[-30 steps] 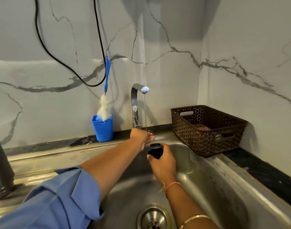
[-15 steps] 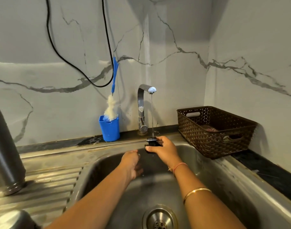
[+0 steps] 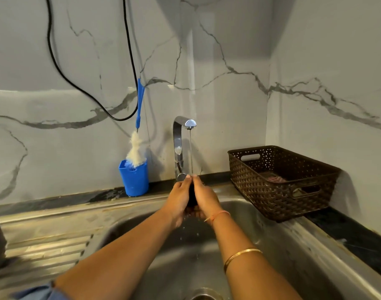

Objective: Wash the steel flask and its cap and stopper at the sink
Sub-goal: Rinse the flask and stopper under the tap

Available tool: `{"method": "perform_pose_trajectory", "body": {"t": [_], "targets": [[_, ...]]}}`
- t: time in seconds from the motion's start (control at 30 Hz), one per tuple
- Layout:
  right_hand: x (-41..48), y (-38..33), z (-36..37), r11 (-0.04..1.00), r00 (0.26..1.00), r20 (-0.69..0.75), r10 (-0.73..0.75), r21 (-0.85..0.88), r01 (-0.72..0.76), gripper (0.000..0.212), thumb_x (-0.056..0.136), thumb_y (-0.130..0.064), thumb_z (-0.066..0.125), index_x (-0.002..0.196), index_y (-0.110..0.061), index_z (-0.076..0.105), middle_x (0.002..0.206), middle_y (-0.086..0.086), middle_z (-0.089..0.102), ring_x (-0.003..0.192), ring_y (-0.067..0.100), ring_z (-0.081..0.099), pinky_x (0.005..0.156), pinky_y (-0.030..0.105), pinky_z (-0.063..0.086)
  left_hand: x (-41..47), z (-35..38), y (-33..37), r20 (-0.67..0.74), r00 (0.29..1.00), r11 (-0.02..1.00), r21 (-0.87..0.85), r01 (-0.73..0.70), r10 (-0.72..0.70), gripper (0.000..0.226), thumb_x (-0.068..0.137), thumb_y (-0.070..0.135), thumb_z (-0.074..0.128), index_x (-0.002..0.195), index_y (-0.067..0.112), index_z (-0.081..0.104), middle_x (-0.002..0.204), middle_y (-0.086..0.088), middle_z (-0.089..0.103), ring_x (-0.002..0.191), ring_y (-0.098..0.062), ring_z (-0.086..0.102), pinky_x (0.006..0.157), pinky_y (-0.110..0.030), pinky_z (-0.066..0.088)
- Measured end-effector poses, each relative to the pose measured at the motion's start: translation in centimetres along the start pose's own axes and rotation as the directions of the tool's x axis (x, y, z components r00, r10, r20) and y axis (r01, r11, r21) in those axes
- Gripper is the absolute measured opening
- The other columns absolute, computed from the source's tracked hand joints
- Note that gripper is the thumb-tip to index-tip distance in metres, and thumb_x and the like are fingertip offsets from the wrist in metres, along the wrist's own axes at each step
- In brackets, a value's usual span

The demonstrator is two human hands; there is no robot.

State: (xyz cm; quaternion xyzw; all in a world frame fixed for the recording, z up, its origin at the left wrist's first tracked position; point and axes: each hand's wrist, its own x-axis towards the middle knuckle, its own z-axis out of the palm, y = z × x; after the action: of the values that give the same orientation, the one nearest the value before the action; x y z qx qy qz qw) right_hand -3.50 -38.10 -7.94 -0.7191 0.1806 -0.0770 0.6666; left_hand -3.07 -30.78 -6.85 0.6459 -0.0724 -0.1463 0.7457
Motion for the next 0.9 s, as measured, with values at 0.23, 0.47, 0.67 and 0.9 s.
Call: {"method": "perform_pose_trajectory", "body": {"t": [0.23, 0.47, 0.67, 0.9], "targets": [[1.0, 0.9, -2.0, 0.2, 0.65, 0.182, -0.738, -0.861, 0.468, 0.035, 0.101, -0.035, 0.03, 0.124, -0.014, 0.046, 0.112, 0.011, 0.057, 0.085, 0.029, 0.064, 0.067, 0.035, 0.049, 0.7, 1.2, 1.1, 0.039, 0.973, 0.924, -0.309, 0.226, -0.225, 0.035, 0.097, 0.036, 0.049, 0.104, 0.008, 0.067, 0.08, -0.013, 0.069, 0.075, -0.023, 0.066, 0.059, -0.035, 0.053], [1.6, -3.0, -0.9, 0.997, 0.973, -0.222, -0.07, 0.019, 0.076, 0.04, 0.1, -0.028, 0.032, 0.105, -0.003, 0.062, 0.102, 0.017, 0.062, 0.083, 0.023, 0.05, 0.07, 0.029, 0.037, 2.2, 2.1, 0.0, -0.033, 0.998, 0.99, -0.13, -0.058, 0.054, 0.033, 0.099, 0.044, 0.04, 0.109, 0.016, 0.053, 0.098, -0.01, 0.059, 0.084, -0.02, 0.055, 0.071, -0.032, 0.048], [0.7, -1.7, -0.9, 0.27, 0.666, 0.1, -0.739, -0.862, 0.429, 0.051, 0.099, -0.051, 0.026, 0.105, -0.009, 0.055, 0.094, 0.013, 0.068, 0.088, 0.032, 0.065, 0.066, 0.033, 0.041, 2.1, 0.1, 0.3, 0.067, 0.989, 0.851, -0.504, 0.15, -0.135, 0.044, 0.094, 0.047, 0.047, 0.106, 0.008, 0.062, 0.089, -0.014, 0.068, 0.079, -0.024, 0.066, 0.057, -0.035, 0.059], [1.9, -1.6, -1.2, 0.7, 0.85, 0.013, -0.526, -0.562, 0.442, 0.034, 0.097, -0.043, 0.037, 0.092, -0.012, 0.051, 0.081, 0.01, 0.062, 0.072, 0.025, 0.061, 0.062, 0.028, 0.05, 2.8, -0.8, -0.3, 0.083, 0.991, 0.859, -0.495, 0.132, -0.105, 0.032, 0.1, 0.029, 0.038, 0.105, 0.004, 0.058, 0.082, -0.015, 0.062, 0.07, -0.022, 0.061, 0.054, -0.031, 0.056]]}}
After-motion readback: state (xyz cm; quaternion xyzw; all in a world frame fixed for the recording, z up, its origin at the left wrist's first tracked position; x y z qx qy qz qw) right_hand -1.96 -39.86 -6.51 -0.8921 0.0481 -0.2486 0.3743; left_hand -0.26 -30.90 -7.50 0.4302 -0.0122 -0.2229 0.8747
